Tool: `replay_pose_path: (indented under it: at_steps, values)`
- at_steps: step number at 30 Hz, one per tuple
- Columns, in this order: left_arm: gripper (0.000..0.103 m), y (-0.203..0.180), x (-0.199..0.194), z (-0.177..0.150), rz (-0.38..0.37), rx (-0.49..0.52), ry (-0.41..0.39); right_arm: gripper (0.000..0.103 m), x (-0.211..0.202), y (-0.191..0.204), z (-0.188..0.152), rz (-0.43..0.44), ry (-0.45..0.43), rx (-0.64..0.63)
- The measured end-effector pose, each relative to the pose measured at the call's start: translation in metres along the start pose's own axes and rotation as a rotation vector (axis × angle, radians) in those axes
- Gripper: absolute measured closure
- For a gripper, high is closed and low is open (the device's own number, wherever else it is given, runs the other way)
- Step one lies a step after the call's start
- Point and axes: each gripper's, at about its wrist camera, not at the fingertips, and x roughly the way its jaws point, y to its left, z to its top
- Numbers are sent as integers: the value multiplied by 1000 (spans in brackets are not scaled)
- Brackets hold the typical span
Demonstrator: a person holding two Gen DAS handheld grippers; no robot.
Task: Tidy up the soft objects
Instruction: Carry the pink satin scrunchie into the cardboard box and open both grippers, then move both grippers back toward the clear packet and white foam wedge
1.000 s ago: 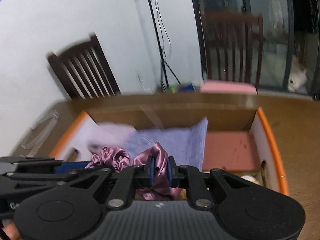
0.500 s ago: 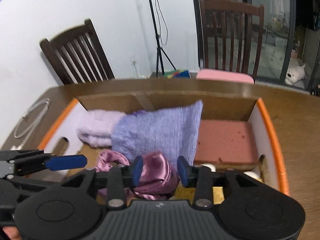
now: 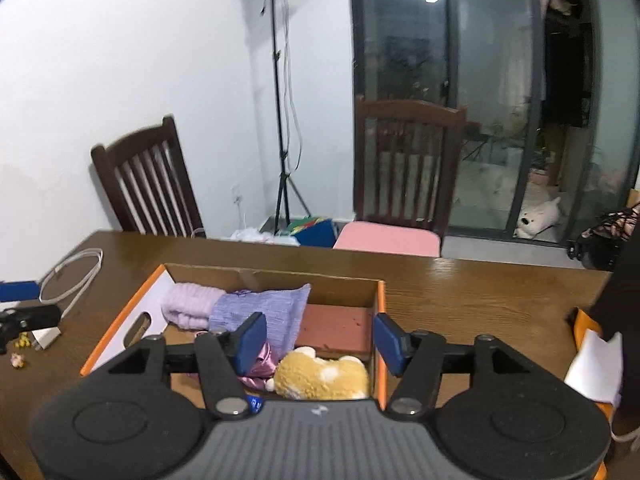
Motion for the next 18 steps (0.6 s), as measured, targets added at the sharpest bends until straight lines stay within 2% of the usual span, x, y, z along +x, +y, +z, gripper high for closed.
replay_pose_path:
  at_steps: [4, 7, 10, 15, 18]
  values:
    - [11, -10, -31, -10, 28, 12, -76, 28, -39, 5, -11, 22, -80, -6]
    - [11, -21, -52, -18, 40, 33, -106, 25, -62, 14, -21, 26, -153, -36]
    - [9, -31, -72, -30, 38, 34, -138, 25, -80, 25, -32, 29, -190, -74]
    - [5, -45, -113, -75, 46, 68, -226, 17, -121, 37, -66, 64, -292, -110]
    - [4, -54, -128, -112, 58, 92, -242, 15, -139, 38, -97, 106, -309, -108]
